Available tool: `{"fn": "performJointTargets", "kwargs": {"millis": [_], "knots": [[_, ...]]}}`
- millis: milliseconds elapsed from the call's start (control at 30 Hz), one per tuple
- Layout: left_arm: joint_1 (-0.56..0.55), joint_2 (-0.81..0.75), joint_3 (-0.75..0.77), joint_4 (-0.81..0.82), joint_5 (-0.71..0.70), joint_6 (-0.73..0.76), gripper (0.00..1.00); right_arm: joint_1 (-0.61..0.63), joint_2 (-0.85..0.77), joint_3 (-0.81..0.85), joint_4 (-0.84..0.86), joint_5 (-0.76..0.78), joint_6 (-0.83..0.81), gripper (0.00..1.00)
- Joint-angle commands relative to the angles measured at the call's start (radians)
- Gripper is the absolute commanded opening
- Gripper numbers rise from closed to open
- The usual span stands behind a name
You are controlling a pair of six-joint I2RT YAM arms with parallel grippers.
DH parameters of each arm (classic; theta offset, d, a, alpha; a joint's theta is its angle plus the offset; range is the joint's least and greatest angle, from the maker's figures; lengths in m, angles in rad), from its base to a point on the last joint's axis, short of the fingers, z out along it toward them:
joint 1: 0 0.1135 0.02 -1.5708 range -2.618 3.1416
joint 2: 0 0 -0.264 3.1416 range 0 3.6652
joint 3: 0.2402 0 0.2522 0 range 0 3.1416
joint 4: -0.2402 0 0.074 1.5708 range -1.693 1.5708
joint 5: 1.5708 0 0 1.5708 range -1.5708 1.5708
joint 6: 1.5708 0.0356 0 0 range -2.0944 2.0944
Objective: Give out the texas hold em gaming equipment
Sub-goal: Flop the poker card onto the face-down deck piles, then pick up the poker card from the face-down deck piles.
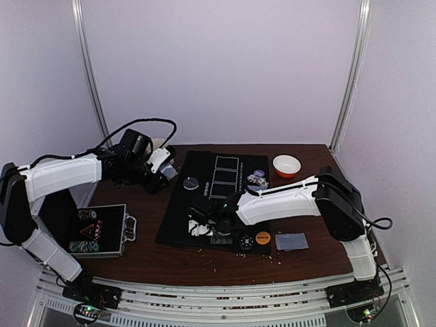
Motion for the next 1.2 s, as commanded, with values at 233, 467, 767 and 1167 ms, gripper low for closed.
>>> {"fn": "performJointTargets", "kwargs": {"millis": [233, 467, 767, 1167], "knots": [[0.006, -0.025, 0.007, 0.054, 0.026, 0.002, 0.44, -0.002, 0.000, 0.018, -0.049, 0.000, 0.003, 0.19], [0.006, -0.024, 0.005, 0.054, 0.030, 0.005, 0.44, 0.013, -0.053, 0.059, -0.068, -0.021, 0.032, 0.38], [0.005, -0.025, 0.002, 0.053, 0.067, 0.025, 0.44, -0.104, -0.360, -0.054, 0.201, -0.390, 0.310, 1.00], [-0.043, -0.026, -0.027, 0.054, 0.226, 0.081, 0.44, -0.449, -0.358, -0.194, 0.707, -1.009, 0.945, 1.00]]}}
